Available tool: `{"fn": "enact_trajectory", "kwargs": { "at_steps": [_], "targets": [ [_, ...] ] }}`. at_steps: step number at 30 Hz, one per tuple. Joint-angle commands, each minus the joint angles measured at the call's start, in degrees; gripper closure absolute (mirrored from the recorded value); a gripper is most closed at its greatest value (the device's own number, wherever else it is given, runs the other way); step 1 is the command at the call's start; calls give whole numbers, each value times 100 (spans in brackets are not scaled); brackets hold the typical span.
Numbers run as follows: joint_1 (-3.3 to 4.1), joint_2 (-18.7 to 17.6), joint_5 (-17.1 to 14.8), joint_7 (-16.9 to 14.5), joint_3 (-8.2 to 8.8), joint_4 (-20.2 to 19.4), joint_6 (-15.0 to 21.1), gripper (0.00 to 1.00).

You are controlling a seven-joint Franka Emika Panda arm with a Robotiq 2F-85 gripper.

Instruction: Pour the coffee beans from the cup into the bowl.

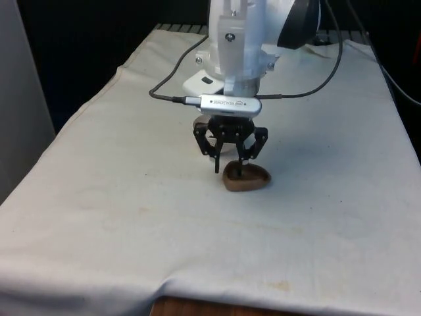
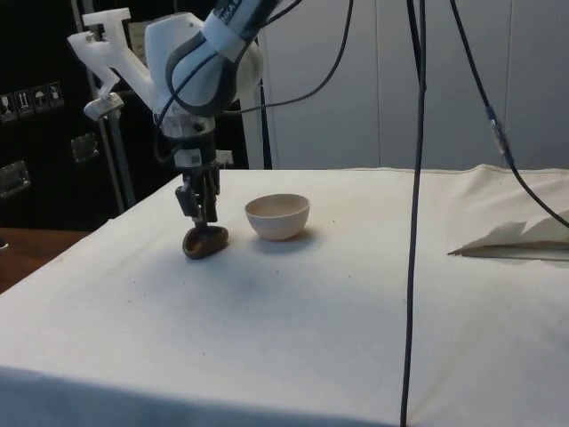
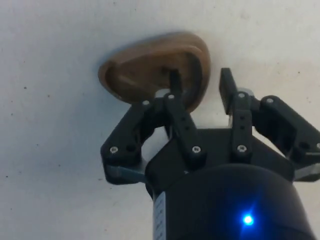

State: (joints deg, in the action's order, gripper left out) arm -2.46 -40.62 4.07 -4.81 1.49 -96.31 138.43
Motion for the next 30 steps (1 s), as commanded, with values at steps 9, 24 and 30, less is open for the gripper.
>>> {"fn": "enact_trajectory", "kwargs": {
  "at_steps": [9, 24, 30],
  "targets": [
    [0, -6, -46, -52, 0, 0, 11, 13],
    [-11, 470, -69, -132, -23, -69, -350, 0],
    [-6, 659, -69, -149, -17, -103, -504, 0]
  ]
}}
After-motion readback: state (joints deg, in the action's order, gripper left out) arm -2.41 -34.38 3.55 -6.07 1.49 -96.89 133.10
